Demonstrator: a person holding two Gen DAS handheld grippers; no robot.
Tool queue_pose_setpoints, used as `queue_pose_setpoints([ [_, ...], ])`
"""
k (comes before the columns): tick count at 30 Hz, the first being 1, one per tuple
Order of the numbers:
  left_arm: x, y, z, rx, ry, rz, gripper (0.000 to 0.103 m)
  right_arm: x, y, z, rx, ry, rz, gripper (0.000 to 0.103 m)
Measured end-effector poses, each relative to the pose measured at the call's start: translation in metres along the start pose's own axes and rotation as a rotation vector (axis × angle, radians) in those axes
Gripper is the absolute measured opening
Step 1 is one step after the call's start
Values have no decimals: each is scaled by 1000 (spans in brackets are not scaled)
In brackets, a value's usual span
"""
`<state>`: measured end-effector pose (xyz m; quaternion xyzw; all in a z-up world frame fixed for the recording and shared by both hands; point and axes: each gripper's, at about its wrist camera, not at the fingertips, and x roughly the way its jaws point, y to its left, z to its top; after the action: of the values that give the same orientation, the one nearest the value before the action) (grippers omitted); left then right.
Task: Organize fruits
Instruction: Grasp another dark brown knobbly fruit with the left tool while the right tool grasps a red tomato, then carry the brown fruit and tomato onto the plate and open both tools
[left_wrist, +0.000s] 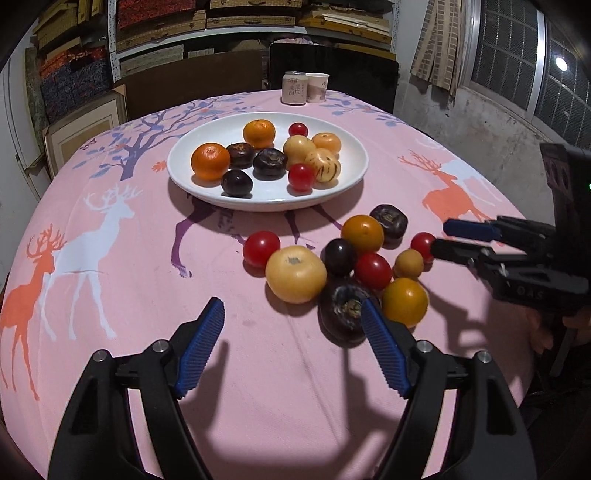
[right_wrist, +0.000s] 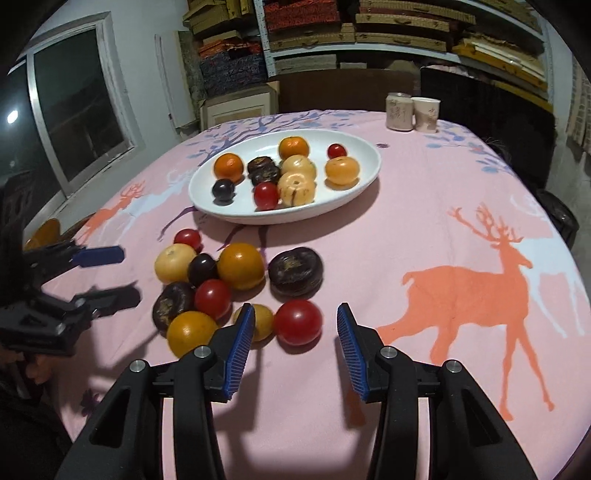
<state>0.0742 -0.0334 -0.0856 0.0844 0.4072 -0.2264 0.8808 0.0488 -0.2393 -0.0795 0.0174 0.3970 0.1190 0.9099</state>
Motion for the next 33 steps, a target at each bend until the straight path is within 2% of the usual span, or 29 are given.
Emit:
queue_pose_setpoints([
  [4,1,-5,-8,5,17,-5,74,16,-6,2,15,61,-14,46],
  [7,5,-6,-12,7,38,-9,74,22,-4,3,12,71,-18,46],
  [10,8,-13,-14,37,49,-11,74,33,-6,2,39,113,3,46],
  [11,10,-16,-15,49,50,-11,74,31,-7,3,52,100,16,44],
  [13,14,-21,-14,60,53,-8,74,31,-9,3,69,98,47,31],
  [16,23,-26,-9,65,67,0,74,29,-10,2,82,89,50,30],
  [18,29,-27,-7,62,73,6,70,28,-13,2,96,85,56,31],
  [20,34,-29,-5,64,88,-8,58,29,-15,1,111,87,72,31],
  [23,39,-37,-4,88,86,-12,45,29,-19,0,132,87,90,31],
  [24,39,-39,-3,95,84,-16,43,29,-20,0,138,87,95,31],
  [27,42,-38,-1,80,84,-28,45,29,-21,0,145,86,102,31],
  [31,46,-33,4,44,79,-9,67,28,-22,0,145,83,108,31],
  [33,48,-32,5,40,79,-11,67,27,-22,-1,149,81,114,31],
])
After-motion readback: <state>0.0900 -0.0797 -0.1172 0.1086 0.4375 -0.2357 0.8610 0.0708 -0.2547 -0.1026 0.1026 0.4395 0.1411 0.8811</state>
